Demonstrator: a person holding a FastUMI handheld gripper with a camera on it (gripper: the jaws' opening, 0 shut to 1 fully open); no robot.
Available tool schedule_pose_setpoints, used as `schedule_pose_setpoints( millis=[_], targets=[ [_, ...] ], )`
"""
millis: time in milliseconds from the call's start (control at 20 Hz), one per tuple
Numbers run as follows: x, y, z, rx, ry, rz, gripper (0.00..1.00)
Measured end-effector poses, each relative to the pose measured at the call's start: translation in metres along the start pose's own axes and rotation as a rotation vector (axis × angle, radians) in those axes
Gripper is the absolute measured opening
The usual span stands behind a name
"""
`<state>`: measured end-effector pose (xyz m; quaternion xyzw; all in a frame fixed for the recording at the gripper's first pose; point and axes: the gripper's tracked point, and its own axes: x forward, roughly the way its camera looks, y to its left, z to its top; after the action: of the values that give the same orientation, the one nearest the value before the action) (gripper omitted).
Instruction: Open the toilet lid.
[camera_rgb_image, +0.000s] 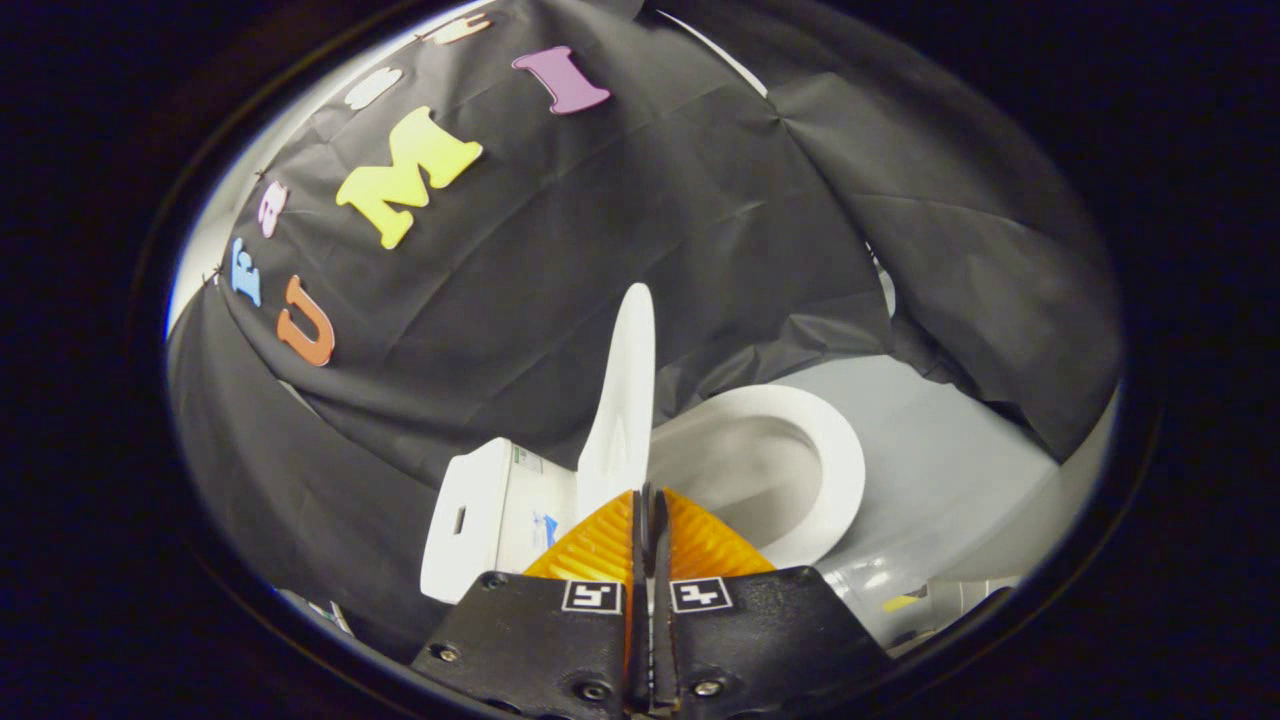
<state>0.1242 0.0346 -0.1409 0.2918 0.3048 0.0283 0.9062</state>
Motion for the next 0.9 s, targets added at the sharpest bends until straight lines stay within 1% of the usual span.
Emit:
schedule_pose_setpoints(
  millis=[200,250,350,400,500,650,750,900],
  targets=[
    [-0.008,0.003,-0.001,-0.093,-0.009,0.011,0.06],
    [-0.013,0.012,-0.004,-0.116,-0.016,0.016,0.06],
    [-0.016,0.031,-0.009,-0.201,-0.025,-0.008,0.08],
    [-0.015,0.039,-0.009,-0.242,-0.036,-0.034,0.08],
    [-0.009,0.059,-0.003,-0.302,-0.047,-0.054,0.08],
    [-0.011,0.082,-0.006,-0.346,-0.045,-0.048,0.08],
    [-0.011,0.090,-0.008,-0.359,-0.042,-0.060,0.08],
    [-0.012,0.111,-0.011,-0.368,-0.046,-0.052,0.08]
  ],
)
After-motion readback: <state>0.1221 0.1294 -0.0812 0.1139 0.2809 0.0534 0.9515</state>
